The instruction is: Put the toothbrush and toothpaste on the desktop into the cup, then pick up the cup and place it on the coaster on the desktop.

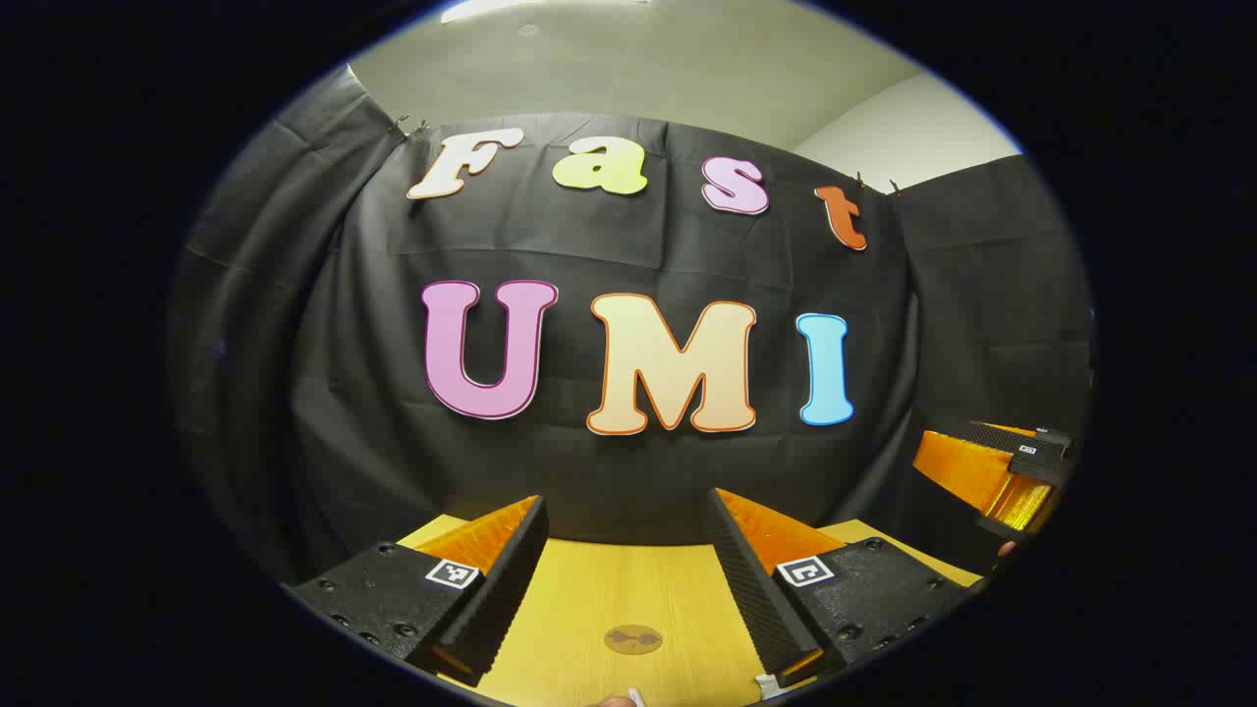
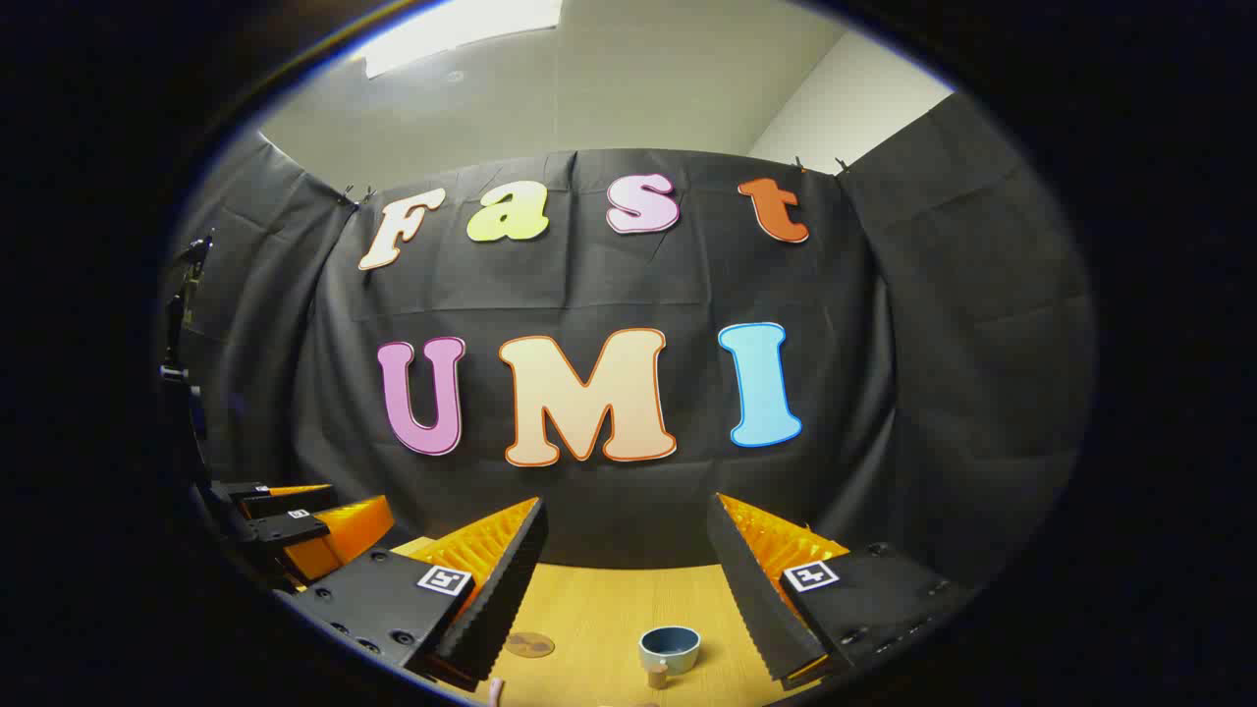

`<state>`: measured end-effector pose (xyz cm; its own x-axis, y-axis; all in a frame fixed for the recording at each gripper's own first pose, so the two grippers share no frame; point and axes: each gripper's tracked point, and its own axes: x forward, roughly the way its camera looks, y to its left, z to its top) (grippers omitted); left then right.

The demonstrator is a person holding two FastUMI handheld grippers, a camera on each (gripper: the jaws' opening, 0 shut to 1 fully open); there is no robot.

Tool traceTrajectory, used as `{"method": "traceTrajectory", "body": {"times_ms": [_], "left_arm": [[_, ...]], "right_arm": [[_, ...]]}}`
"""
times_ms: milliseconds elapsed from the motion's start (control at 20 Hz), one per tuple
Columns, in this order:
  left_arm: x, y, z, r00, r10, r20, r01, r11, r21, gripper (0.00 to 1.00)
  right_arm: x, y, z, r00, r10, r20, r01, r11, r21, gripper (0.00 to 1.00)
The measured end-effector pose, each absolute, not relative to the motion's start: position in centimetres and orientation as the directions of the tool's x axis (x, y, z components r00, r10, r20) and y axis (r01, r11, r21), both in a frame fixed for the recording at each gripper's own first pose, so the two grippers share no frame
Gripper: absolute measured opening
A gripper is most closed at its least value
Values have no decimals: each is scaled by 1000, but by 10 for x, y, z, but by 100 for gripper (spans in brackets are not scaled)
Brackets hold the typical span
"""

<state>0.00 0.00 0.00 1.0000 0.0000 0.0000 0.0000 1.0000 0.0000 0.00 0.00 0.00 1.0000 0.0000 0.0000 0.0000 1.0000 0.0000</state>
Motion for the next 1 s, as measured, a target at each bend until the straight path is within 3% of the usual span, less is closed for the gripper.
{"method": "traceTrajectory", "body": {"times_ms": [650, 1000], "left_arm": [[-1, 23, -6, 1000, 30, 4, -30, 1000, 0, 94], [-1, 26, -7, 999, 31, 9, -31, 999, 15, 94]], "right_arm": [[-2, 14, -18, 999, 10, -49, -12, 999, -31, 100], [-6, 23, -87, 961, 61, -270, -72, 997, -31, 99]]}}
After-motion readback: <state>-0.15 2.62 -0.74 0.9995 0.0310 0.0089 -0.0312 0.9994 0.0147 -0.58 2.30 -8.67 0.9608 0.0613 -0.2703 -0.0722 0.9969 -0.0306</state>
